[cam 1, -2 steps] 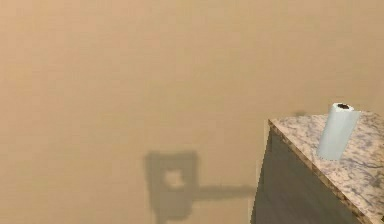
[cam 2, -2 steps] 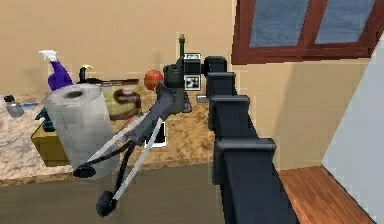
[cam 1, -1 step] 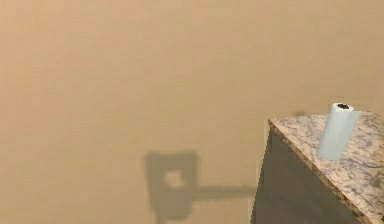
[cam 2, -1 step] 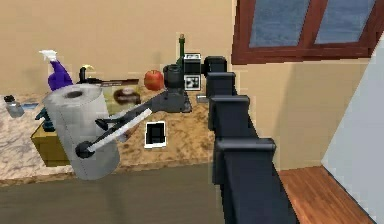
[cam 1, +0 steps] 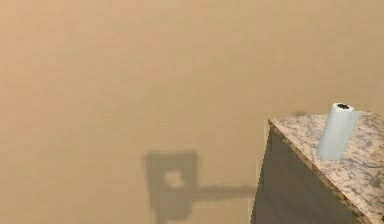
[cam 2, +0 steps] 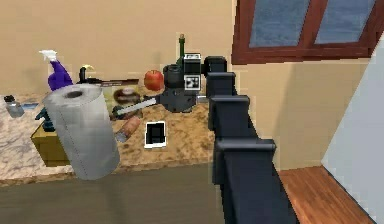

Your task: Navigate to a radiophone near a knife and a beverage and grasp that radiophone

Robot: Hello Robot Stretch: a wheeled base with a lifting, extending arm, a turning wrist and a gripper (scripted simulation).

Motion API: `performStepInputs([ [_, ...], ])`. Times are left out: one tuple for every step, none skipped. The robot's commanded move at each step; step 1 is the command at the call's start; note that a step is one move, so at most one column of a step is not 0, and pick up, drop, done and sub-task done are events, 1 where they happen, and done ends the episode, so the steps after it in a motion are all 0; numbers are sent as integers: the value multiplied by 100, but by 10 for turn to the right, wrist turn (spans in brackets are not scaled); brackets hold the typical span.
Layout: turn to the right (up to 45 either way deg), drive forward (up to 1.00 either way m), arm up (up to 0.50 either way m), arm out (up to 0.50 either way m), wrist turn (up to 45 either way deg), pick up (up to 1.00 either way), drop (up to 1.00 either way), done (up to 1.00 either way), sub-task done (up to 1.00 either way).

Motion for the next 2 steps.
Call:
performStepInputs([
  [0, 0, 0, 0, 90, 0, 0, 0, 0],
  [0, 0, -16, 0, 0, 0, 0, 0, 0],
])
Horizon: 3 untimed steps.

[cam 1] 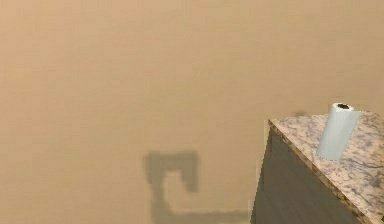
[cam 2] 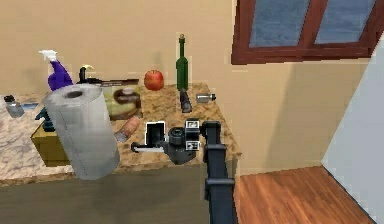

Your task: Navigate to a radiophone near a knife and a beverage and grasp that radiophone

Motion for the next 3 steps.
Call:
performStepInputs([
  [0, 0, 0, 0, 0, 100, 0, 0, 0],
  [0, 0, 10, 0, 0, 0, 0, 0, 0],
  [0, 0, 0, 0, 0, 0, 0, 100, 0],
])
